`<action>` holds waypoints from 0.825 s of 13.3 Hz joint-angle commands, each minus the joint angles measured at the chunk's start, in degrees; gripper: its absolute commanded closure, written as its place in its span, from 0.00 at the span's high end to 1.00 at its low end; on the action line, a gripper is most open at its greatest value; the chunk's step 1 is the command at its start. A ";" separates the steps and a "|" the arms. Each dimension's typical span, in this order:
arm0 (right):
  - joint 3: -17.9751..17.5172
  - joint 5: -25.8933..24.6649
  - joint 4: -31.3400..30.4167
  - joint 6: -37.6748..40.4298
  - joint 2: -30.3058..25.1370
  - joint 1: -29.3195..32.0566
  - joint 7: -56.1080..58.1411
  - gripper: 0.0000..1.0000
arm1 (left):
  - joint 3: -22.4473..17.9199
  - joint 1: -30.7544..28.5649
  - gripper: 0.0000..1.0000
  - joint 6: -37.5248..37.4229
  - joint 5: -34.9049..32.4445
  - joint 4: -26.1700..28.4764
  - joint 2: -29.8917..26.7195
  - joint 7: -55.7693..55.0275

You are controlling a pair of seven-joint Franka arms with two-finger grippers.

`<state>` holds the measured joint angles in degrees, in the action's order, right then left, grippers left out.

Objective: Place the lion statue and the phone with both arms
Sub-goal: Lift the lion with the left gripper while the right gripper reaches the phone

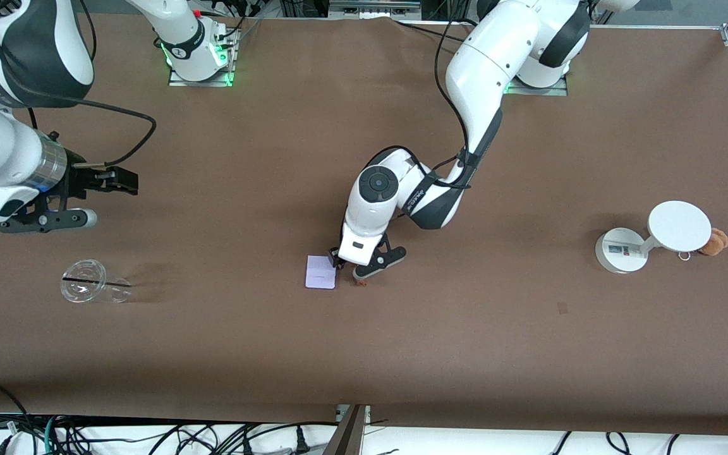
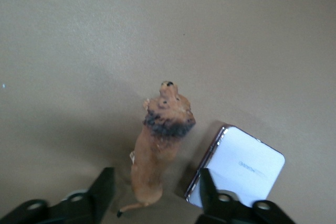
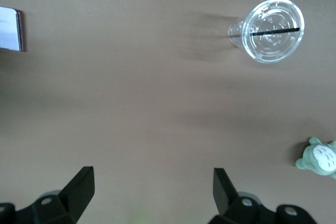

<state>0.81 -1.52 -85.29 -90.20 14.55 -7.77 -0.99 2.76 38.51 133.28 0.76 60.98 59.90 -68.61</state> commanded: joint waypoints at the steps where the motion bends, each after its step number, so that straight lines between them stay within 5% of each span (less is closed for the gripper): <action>1: -0.02 2.21 -0.06 -2.08 1.44 -0.06 -0.33 1.00 | -0.47 -0.45 0.00 -0.12 0.20 -2.19 1.10 6.09; 4: -0.02 6.43 -0.06 -7.25 5.74 -0.14 -1.81 1.00 | -0.47 -1.51 0.00 -0.21 0.20 -1.92 1.01 9.80; 11: -0.10 6.62 -0.06 -21.93 15.41 -8.04 -14.38 1.00 | 0.05 -7.92 0.00 -5.83 0.29 -1.40 -2.85 16.74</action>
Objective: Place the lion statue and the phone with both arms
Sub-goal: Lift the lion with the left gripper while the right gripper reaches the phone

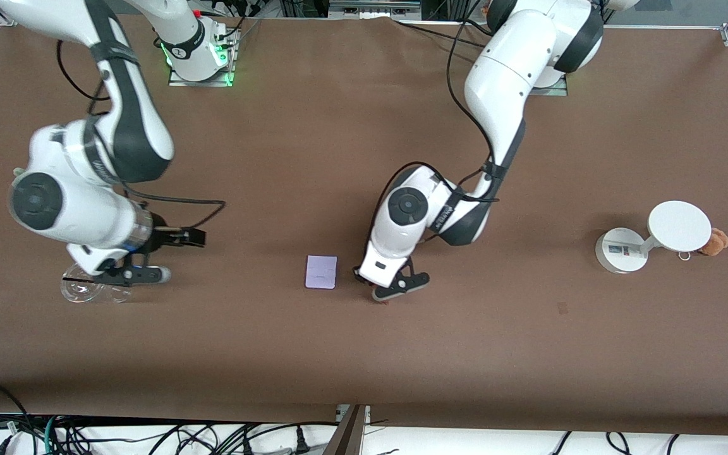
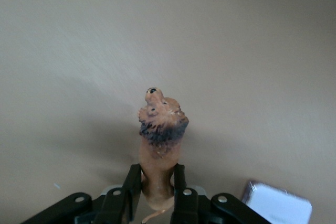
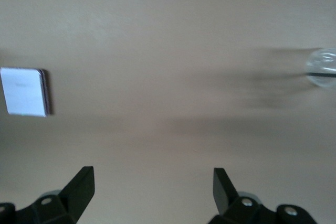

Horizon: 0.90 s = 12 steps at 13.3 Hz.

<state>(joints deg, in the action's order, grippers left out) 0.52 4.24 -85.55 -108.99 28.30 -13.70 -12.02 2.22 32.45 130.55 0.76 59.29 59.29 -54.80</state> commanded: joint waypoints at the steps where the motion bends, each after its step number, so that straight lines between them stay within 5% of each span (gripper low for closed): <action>1: 0.18 0.86 0.21 -5.51 3.15 -3.86 -6.40 1.00 | 0.68 -3.17 0.00 -3.37 0.38 1.43 -3.47 6.25; 5: 0.18 0.25 0.21 -15.79 9.21 -11.50 -18.27 1.00 | 1.82 -13.61 0.00 -2.67 0.56 9.95 -7.60 24.78; 8: 0.62 -0.28 0.29 -23.70 12.91 -17.04 -25.05 1.00 | 6.91 -22.22 0.00 0.57 0.47 18.64 -12.61 33.85; 12: 0.62 -3.70 0.29 -30.21 16.25 -18.64 -25.95 1.00 | 7.54 -25.76 0.00 8.02 -1.02 40.66 -27.44 41.43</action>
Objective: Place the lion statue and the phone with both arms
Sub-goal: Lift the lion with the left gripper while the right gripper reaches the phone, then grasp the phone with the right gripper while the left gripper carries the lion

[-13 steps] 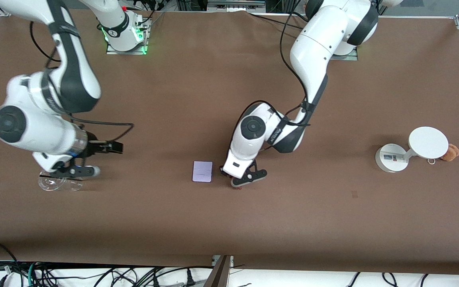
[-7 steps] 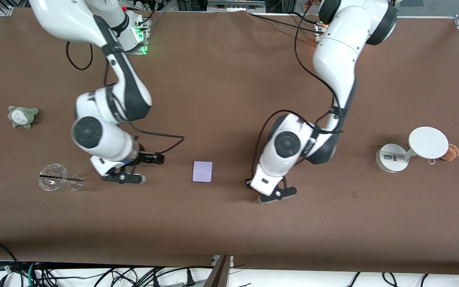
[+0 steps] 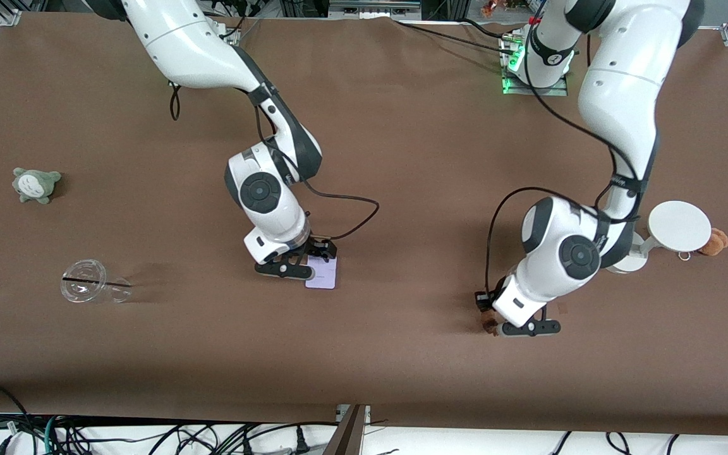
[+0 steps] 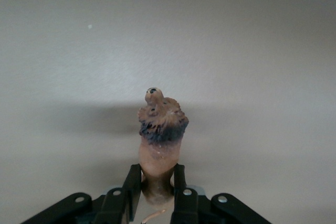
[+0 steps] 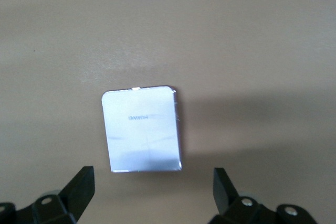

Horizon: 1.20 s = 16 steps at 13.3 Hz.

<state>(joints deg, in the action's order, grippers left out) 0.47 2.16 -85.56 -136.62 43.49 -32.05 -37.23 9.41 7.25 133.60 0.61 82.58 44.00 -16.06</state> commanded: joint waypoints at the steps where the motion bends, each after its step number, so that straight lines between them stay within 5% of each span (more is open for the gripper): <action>1: 0.68 -1.81 0.39 -4.34 1.85 -0.56 -0.74 1.00 | 0.26 -2.13 0.00 7.87 -1.83 22.48 -14.53 3.66; 5: 0.68 -1.98 3.37 -6.82 5.28 -1.61 -0.91 1.00 | 0.35 -10.39 0.00 20.62 -3.69 33.86 -16.76 13.84; 14: 1.29 -2.07 7.95 -7.08 9.94 -1.61 -1.79 1.00 | 0.35 -16.12 0.02 23.28 -3.69 33.96 -14.38 20.81; 15: 1.29 -2.07 8.91 -7.09 10.64 -1.61 -1.79 1.00 | 0.35 -16.12 0.76 23.28 -3.69 33.96 -14.29 20.72; 16: 1.29 -2.07 9.70 -7.09 11.43 -1.61 -1.88 1.00 | 0.44 -16.21 1.00 23.28 -3.60 33.70 -14.03 20.20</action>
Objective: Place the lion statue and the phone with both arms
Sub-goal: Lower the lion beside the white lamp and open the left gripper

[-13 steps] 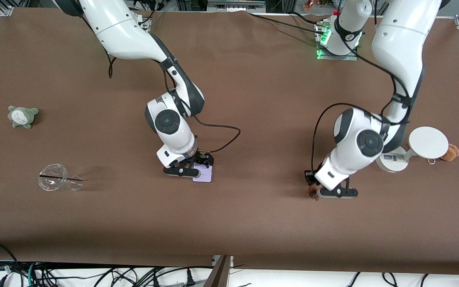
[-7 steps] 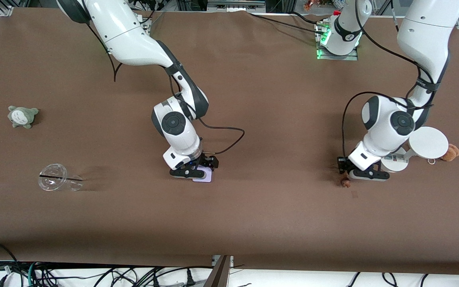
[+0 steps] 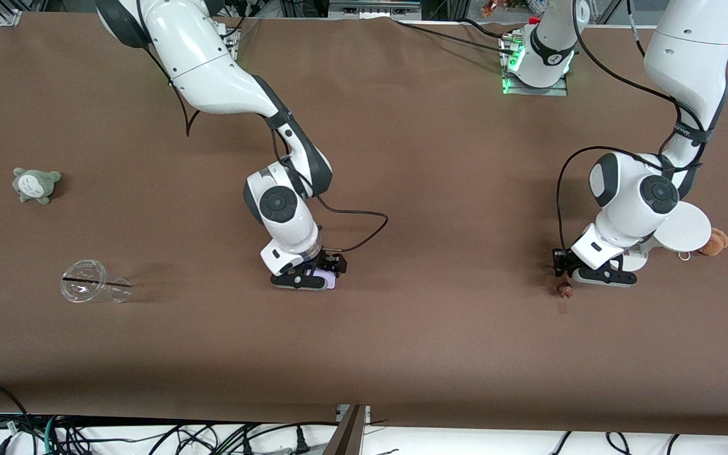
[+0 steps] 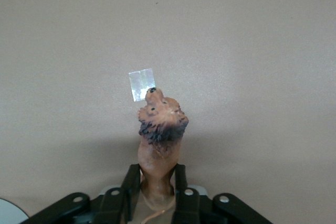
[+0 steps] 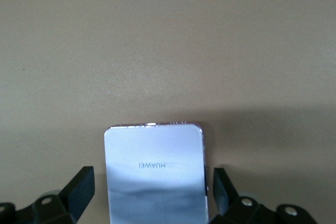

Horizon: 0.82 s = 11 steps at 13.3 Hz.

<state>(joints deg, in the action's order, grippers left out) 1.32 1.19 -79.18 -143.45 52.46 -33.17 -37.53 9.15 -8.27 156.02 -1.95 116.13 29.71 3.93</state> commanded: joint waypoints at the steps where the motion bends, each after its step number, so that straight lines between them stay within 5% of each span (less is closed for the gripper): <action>1: 0.44 -1.10 3.77 -0.25 2.91 -0.67 -2.02 1.00 | 0.70 -0.61 1.00 0.69 -1.04 -0.46 0.35 0.11; 4: 0.44 -1.19 3.77 -0.34 3.09 -0.76 -2.11 0.99 | 0.70 -0.70 1.00 0.60 -1.04 -0.73 -0.26 0.38; 5: 0.44 -1.19 3.77 -0.34 3.18 -0.76 -2.11 0.93 | 0.78 -0.70 1.00 0.25 -1.04 -0.64 -1.31 -0.06; 8: 0.44 -1.19 3.77 -0.08 3.18 -0.76 -1.76 0.49 | 1.05 -0.70 1.00 -5.97 -1.04 -0.73 -6.48 -0.06; 9: 0.44 -1.53 3.69 0.10 3.44 -0.76 -1.76 0.40 | 1.14 -0.70 1.00 -9.39 -1.04 -0.73 -9.03 0.02; 11: 0.53 -2.33 3.77 2.10 2.74 -0.15 -0.97 0.39 | 1.14 -0.70 1.00 -18.77 -1.04 -3.17 -13.95 0.03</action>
<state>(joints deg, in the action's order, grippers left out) 1.47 0.51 -76.74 -143.35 54.48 -33.35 -38.03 9.72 -8.28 145.74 -1.95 113.64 22.10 3.91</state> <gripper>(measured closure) 0.176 0.000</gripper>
